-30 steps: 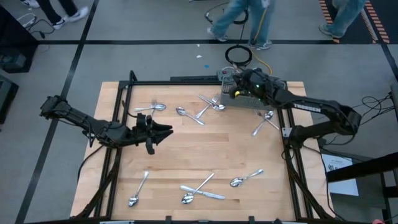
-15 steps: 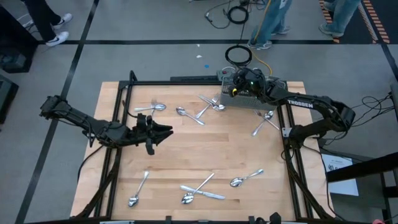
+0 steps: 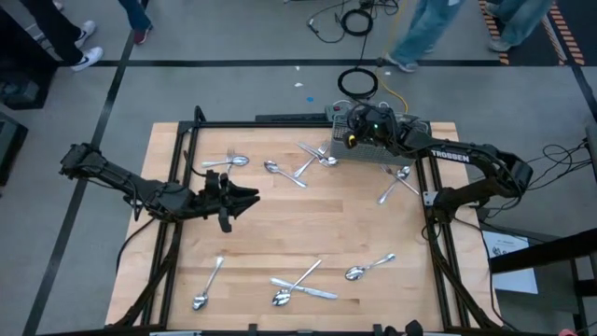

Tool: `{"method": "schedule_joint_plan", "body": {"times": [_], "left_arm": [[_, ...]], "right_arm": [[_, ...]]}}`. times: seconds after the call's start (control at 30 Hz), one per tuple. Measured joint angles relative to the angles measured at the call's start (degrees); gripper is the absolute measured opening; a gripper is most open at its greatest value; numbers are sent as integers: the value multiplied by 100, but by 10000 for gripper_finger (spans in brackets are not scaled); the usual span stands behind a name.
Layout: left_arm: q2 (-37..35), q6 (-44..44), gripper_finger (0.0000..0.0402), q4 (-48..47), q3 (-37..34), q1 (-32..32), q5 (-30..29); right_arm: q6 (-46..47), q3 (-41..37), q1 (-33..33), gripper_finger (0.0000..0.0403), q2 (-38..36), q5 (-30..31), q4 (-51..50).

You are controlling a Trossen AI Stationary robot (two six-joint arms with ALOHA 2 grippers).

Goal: Sort silverware
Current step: Put the silver fork into the gray utensil holder

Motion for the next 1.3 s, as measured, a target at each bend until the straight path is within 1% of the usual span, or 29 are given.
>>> {"method": "schedule_joint_plan", "body": {"times": [0.23,0.43,0.53,0.67,0.9,1.07,1.2,1.3], "left_arm": [[0,-4,132,2,0,0,7],[0,-14,132,20,0,-1,141],[0,-15,132,46,0,-34,142],[0,-15,132,49,0,-99,143],[0,-13,132,46,0,-118,144],[0,-12,132,-9,1,-118,158],[2,-30,132,-343,2,-118,491],[0,-304,132,-751,2,-119,678]], "right_arm": [[16,0,-1,25,0,2,-75],[91,0,-1,25,0,4,-76],[143,0,-1,31,-33,4,-80],[248,-2,12,61,-227,11,-121],[389,-2,12,137,-756,-19,-197],[421,-2,12,167,-1244,-527,-100],[416,-2,14,170,-1585,-1327,133],[423,-2,110,168,-1765,-2001,340]]}}
